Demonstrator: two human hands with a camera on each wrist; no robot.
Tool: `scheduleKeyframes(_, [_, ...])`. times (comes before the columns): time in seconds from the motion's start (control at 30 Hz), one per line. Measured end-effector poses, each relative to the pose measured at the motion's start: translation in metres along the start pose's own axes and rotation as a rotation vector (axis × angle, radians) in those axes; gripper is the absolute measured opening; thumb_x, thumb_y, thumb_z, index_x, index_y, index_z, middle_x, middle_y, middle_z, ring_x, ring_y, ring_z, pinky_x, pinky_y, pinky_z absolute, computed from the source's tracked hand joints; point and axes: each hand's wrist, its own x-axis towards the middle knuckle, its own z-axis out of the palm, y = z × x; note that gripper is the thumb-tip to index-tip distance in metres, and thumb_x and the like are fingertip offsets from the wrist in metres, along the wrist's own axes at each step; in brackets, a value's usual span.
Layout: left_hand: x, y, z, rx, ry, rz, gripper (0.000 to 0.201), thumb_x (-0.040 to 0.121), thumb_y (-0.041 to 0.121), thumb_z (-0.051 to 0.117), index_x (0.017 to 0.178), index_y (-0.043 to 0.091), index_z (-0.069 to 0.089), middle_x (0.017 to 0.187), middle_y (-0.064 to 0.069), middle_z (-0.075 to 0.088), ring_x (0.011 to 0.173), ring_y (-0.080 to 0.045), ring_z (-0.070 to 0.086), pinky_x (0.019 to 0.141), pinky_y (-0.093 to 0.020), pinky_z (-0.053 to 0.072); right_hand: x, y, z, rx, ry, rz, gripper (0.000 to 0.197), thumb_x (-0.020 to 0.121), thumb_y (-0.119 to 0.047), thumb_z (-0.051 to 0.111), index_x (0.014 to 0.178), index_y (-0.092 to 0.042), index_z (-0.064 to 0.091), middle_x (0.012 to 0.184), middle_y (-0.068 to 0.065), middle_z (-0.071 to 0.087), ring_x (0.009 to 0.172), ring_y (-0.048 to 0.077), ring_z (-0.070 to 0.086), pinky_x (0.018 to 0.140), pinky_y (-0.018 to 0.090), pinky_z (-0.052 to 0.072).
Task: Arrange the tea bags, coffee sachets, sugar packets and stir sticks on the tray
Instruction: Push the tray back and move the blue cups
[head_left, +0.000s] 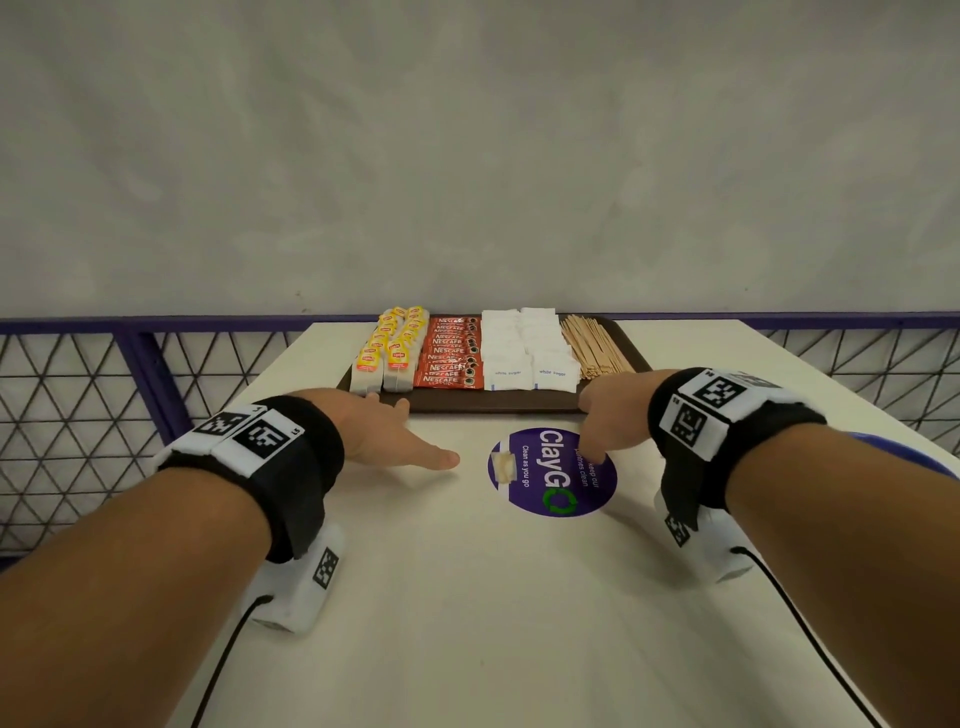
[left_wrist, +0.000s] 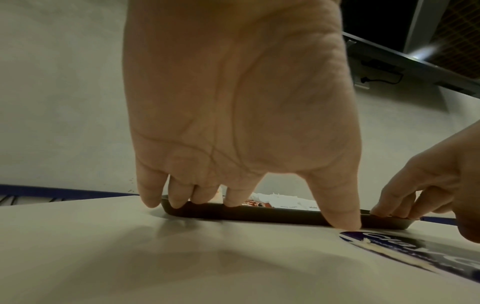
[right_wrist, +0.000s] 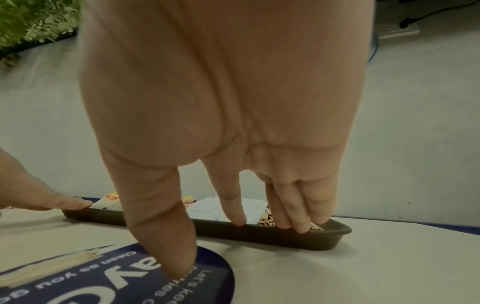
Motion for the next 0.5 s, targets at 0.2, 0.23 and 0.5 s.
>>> scheduleKeyframes(0.2, [0.0016,-0.0024,0.0017,-0.045,0.000,0.014,0.109,0.079,0.088,0.041,0.161,0.032,-0.005,0.169,-0.005,-0.013,0.155,-0.030,0.010,0.124,-0.046,0.009,0.0020,0.0007,0.0007,-0.001,0.005,0.004,0.048,0.093,-0.030,0.066,0.133,-0.007,0.054,0.126,0.010,0.062,0.117,0.024,0.061,0.093,0.031,0.050])
scheduleKeyframes(0.23, [0.0021,-0.0027,0.0022,-0.047,0.005,0.017,0.109,0.079,0.087,0.042,0.161,0.032,-0.005,0.169,-0.005,-0.014,0.155,-0.030,0.011,0.124,-0.046,0.009,0.0021,0.0001,0.0017,-0.008,0.012,0.007,0.048,0.093,-0.030,0.066,0.134,-0.007,0.054,0.127,0.010,0.062,0.117,0.024,0.061,0.092,0.031,0.050])
scheduleKeyframes(0.5, [0.0040,-0.0021,0.0006,-0.054,0.014,0.011,0.110,0.079,0.086,0.047,0.160,0.032,-0.005,0.169,-0.005,-0.013,0.156,-0.029,0.008,0.125,-0.047,0.006,0.0028,0.0001,-0.0015,-0.035,-0.003,0.010,0.049,0.093,-0.027,0.065,0.136,-0.006,0.052,0.131,0.011,0.059,0.120,0.025,0.058,0.094,0.032,0.049])
